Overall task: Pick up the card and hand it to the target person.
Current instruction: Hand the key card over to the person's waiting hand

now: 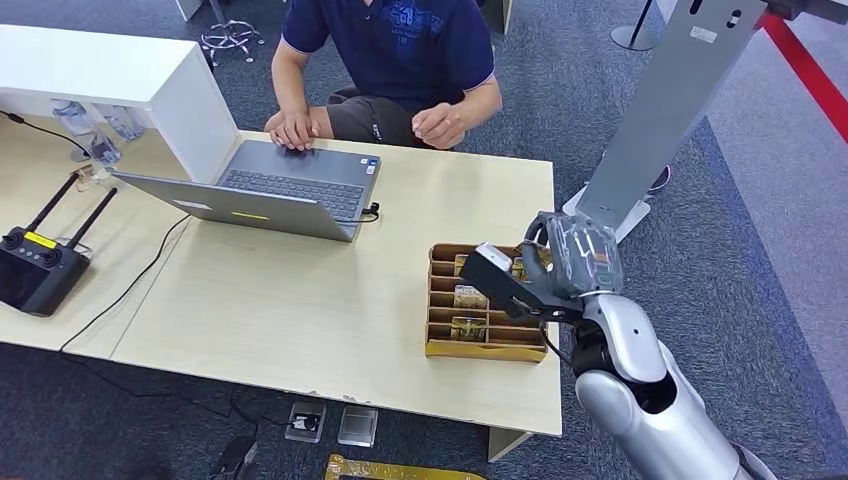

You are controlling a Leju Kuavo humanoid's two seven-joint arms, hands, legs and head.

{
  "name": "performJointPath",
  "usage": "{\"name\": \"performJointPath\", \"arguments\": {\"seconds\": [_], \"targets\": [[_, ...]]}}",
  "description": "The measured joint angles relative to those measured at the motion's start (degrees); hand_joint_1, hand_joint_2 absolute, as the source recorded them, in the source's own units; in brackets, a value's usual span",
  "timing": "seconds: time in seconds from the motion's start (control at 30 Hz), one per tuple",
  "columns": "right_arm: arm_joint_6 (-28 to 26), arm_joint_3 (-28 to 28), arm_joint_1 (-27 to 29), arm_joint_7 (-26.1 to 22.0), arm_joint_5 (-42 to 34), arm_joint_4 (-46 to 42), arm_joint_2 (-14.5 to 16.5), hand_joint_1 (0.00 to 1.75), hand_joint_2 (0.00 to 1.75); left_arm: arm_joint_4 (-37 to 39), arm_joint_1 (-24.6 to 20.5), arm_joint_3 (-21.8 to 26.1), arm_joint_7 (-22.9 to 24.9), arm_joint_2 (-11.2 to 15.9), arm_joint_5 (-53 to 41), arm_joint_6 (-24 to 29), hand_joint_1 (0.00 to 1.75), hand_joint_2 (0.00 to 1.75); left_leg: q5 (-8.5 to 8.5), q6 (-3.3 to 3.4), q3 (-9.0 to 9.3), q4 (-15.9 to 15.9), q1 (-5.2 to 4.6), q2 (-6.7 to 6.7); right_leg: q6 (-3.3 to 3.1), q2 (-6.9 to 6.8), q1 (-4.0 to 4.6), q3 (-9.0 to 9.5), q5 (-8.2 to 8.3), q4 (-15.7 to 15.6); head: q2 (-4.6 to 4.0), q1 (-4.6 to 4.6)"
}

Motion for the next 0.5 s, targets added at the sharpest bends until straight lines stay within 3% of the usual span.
{"name": "performJointPath", "arguments": {"seconds": [0.2, 0.33, 0.5], "targets": [[-4.28, 1.15, -10.95, -6.15, -3.58, 12.23, 2.95, 1.61, 1.75, 0.0, -1.89, -1.29, 1.32, -0.02, -0.94, 0.15, 0.0, 0.0, 0.04, -0.02, -0.06, 0.0, 0.0, -0.04, -0.01, -0.02, 0.0, -0.02, 0.02, 0.08, 0.0, 0.0], [-8.44, 2.73, -16.61, -11.69, -5.45, 23.98, 7.15, 1.61, 1.75, 0.0, -2.52, -1.74, 1.26, -0.02, -0.52, 0.41, 0.0, 0.0, 0.07, -0.02, -0.09, 0.0, 0.01, -0.08, -0.01, -0.07, 0.0, -0.05, 0.02, 0.12, 0.0, -0.02], [-11.41, 5.1, -19.66, -15.66, -6.76, 37.17, 13.08, 1.61, 1.75, 0.0, -2.17, -1.87, 0.57, -0.01, 0.81, 0.65, 0.0, 0.0, 0.07, -0.03, -0.11, -0.01, 0.01, -0.08, -0.03, -0.09, 0.01, -0.09, -0.01, 0.14, 0.0, -0.1]]}}
